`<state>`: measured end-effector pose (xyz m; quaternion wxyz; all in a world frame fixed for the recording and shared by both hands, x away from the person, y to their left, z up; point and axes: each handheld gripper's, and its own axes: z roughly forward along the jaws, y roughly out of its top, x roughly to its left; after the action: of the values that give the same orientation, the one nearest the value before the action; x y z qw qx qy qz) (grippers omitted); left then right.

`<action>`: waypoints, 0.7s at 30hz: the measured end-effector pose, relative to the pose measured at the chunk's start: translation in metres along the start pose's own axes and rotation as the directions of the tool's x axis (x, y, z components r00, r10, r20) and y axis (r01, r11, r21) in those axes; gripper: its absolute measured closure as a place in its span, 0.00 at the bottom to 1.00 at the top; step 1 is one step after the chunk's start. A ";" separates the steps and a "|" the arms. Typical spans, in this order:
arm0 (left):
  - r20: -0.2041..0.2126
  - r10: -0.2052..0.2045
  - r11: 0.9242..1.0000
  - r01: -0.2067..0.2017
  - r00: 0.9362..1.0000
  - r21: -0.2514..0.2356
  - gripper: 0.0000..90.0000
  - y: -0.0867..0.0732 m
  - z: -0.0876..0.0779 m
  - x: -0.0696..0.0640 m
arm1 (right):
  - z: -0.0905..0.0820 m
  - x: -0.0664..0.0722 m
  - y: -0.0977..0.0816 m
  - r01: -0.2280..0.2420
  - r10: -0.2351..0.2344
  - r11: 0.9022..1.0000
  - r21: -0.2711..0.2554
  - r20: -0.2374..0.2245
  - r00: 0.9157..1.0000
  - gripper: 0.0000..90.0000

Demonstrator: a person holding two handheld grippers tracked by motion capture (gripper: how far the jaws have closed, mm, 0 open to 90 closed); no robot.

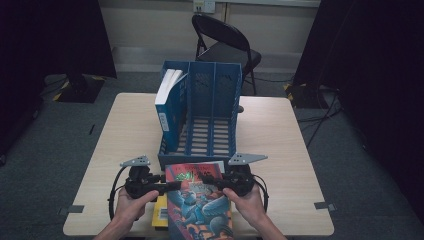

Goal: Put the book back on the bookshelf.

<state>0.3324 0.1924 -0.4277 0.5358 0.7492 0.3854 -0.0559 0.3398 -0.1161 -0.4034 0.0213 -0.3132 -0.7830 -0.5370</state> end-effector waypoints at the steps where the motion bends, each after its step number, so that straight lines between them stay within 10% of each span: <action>1: -0.001 0.012 1.000 -0.012 1.000 -0.006 0.56 0.003 -0.001 -0.003 | -0.001 0.000 0.002 0.001 -0.001 1.000 -0.002 -0.004 1.000 0.94; 8: 0.096 0.016 1.000 -0.015 0.995 -0.019 0.64 0.011 0.007 -0.011 | -0.005 0.002 0.008 0.007 -0.008 1.000 -0.022 -0.017 1.000 0.94; 21: 0.096 -0.006 0.999 0.009 0.995 -0.036 0.69 0.022 0.006 -0.015 | -0.007 0.010 0.016 0.026 -0.026 0.999 -0.038 0.008 1.000 0.94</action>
<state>0.3375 0.1763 -0.4062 0.5671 0.7343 0.3629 -0.0868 0.3375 -0.1142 -0.3837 0.0057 -0.3053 -0.7768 -0.5508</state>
